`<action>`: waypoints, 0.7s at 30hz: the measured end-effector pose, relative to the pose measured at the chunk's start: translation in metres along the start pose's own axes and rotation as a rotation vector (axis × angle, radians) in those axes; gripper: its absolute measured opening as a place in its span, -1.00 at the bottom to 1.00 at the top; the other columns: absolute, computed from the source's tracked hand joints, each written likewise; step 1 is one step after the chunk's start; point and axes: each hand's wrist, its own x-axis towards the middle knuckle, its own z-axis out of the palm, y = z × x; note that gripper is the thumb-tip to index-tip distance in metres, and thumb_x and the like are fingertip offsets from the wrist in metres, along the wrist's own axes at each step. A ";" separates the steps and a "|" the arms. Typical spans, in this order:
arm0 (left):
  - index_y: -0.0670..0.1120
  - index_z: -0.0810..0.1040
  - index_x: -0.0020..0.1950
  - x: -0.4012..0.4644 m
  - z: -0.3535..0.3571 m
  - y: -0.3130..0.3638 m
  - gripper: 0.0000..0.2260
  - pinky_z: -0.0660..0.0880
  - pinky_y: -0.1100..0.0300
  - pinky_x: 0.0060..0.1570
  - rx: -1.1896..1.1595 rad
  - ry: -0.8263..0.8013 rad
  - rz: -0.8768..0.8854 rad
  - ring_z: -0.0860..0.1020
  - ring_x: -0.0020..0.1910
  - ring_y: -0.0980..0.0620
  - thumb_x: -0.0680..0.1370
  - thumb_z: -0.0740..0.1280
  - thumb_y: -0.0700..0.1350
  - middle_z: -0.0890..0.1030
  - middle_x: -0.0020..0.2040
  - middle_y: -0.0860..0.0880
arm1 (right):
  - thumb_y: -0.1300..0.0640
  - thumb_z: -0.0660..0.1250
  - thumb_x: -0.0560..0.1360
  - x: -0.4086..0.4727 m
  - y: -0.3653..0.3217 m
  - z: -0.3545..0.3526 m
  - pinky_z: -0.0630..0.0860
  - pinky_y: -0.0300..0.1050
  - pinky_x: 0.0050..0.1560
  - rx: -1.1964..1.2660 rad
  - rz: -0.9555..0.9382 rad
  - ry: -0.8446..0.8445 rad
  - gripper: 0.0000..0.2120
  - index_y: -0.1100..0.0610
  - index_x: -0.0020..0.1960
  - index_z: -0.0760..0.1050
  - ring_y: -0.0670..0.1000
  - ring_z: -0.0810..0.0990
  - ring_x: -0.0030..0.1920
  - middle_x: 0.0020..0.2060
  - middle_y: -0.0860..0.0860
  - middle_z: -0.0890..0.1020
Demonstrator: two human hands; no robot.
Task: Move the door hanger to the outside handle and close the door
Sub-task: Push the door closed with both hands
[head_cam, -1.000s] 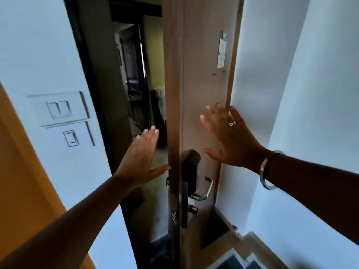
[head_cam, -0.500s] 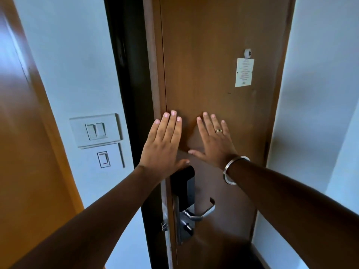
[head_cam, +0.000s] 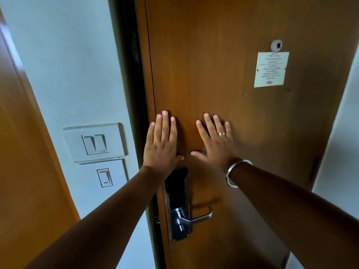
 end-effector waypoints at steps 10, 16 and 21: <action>0.00 -0.28 0.58 0.053 0.056 -0.006 0.09 -0.28 -0.19 0.44 -0.076 -0.216 -0.117 -0.34 0.52 -0.25 0.40 0.47 0.23 -0.23 0.62 -0.13 | -0.29 0.30 0.44 0.053 0.025 0.051 0.08 0.43 0.44 0.024 -0.155 0.013 -0.12 0.02 0.59 -0.01 0.24 0.04 0.56 0.59 0.12 0.05; 0.02 -0.30 0.58 0.076 0.082 -0.004 0.07 -0.18 -0.22 0.46 -0.094 -0.283 -0.201 -0.32 0.53 -0.27 0.43 0.48 0.17 -0.27 0.61 -0.11 | -0.24 0.42 0.39 0.077 0.026 0.068 0.12 0.41 0.42 0.045 -0.143 0.001 -0.07 0.00 0.58 0.03 0.22 0.07 0.56 0.59 0.10 0.07; 0.00 -0.18 0.60 0.080 0.098 -0.011 0.10 -0.15 -0.26 0.42 -0.078 -0.275 -0.166 -0.24 0.54 -0.32 0.36 0.53 0.18 -0.18 0.62 -0.16 | -0.30 0.40 0.37 0.082 0.035 0.087 0.16 0.40 0.41 0.021 -0.163 0.049 -0.05 -0.01 0.58 0.03 0.21 0.10 0.55 0.59 0.09 0.08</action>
